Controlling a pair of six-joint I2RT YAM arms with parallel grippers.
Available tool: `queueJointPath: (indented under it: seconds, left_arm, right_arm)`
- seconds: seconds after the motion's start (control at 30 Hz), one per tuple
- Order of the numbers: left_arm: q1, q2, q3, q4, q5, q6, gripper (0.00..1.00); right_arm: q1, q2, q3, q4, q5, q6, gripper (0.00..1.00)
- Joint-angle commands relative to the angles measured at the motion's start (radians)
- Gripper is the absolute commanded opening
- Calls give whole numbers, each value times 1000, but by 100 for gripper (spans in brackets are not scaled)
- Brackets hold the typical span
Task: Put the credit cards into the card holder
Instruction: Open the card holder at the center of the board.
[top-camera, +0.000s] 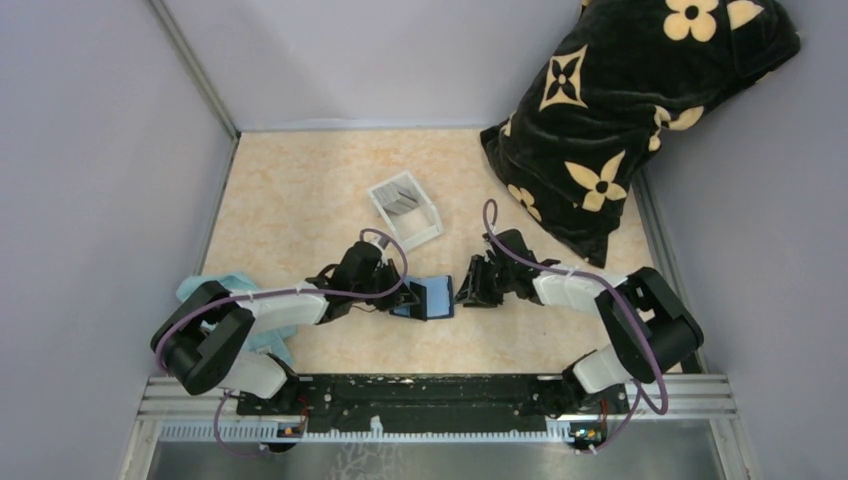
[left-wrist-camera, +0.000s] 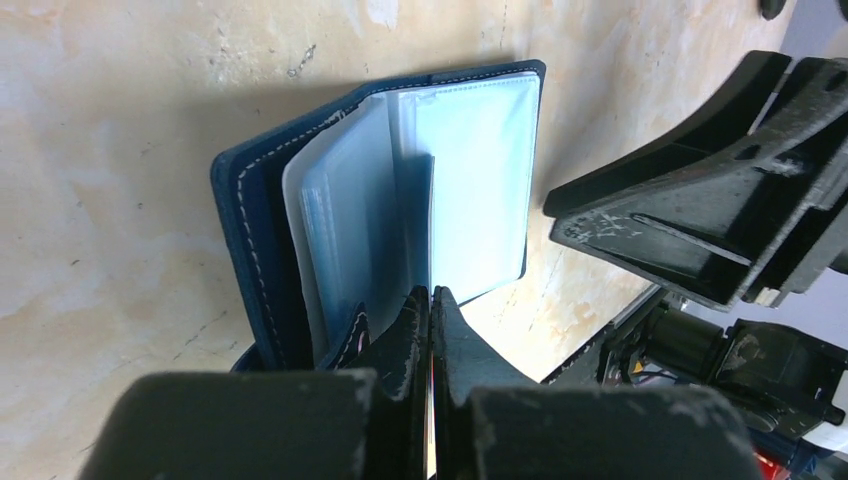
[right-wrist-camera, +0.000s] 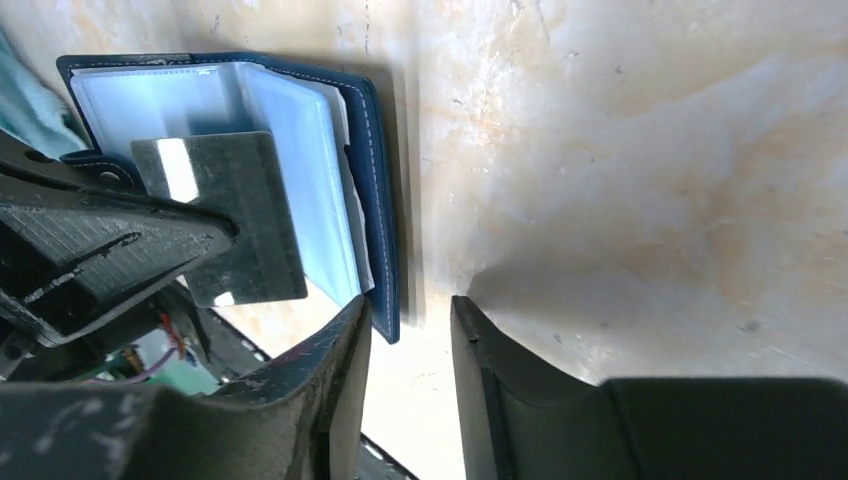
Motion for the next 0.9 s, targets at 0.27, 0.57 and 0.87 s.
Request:
queueJointPath:
  seconds: [0.27,0.57,0.87]
  left_arm:
    - [-13,11,22,-14,-52,1,0]
    - [-14,-1,27,-35,-66,6,0]
    - [-14,-1,23,-31,-65,8,0]
  right_arm:
    - [57,-142,201,-186,220,-177,29]
    - [137,25,286,-156,203,-180,0]
    - [152,128,225,-62,189,-144,0]
